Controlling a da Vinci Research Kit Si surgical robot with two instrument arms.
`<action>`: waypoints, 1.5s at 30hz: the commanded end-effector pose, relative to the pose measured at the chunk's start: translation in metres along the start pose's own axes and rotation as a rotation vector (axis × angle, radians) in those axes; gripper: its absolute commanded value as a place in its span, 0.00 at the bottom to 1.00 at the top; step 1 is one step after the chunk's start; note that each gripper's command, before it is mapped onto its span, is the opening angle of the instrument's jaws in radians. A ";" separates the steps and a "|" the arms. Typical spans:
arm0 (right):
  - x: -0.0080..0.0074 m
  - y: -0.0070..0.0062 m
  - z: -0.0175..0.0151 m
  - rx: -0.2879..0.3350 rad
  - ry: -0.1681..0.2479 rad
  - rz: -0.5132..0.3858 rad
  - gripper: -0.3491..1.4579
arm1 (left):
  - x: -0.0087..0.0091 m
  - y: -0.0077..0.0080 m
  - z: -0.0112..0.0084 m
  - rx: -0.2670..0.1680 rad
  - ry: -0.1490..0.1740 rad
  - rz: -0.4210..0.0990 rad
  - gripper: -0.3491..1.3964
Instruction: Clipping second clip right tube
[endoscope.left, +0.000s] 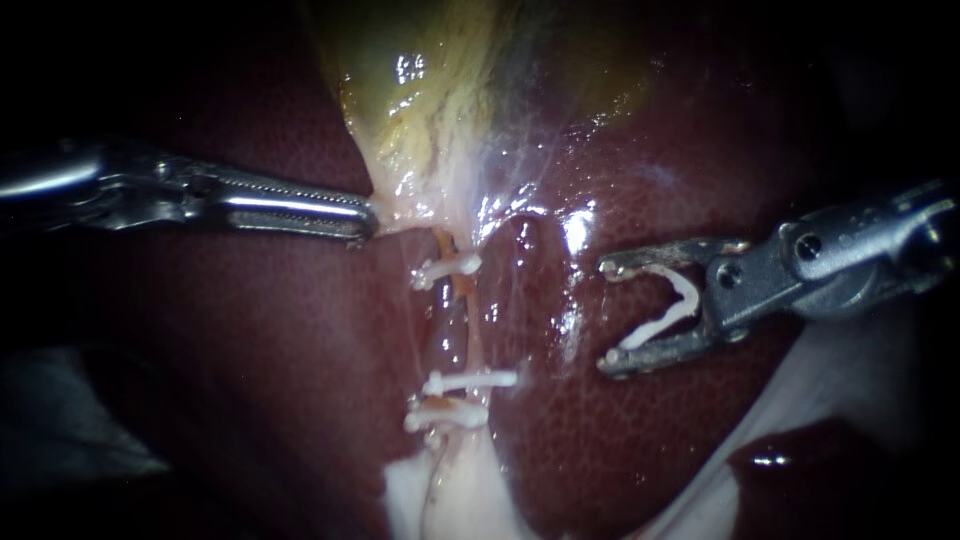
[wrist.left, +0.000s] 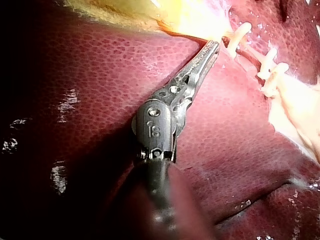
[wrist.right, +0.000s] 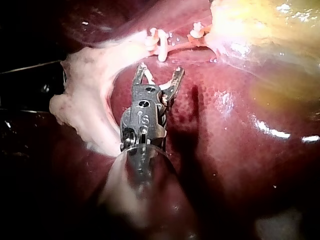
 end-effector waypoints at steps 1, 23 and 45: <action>0.0001 0.0000 0.0000 0.000 0.000 0.001 0.47 | 0.0002 0.0000 -0.0003 -0.001 0.000 -0.001 0.00; 0.0004 0.0008 0.0039 0.086 0.082 0.100 0.47 | 0.0045 0.0026 -0.0068 0.007 0.040 0.000 0.00; -0.0050 0.0033 0.0169 0.217 0.219 0.400 0.47 | 0.0044 0.0026 -0.0066 0.009 0.040 0.001 0.00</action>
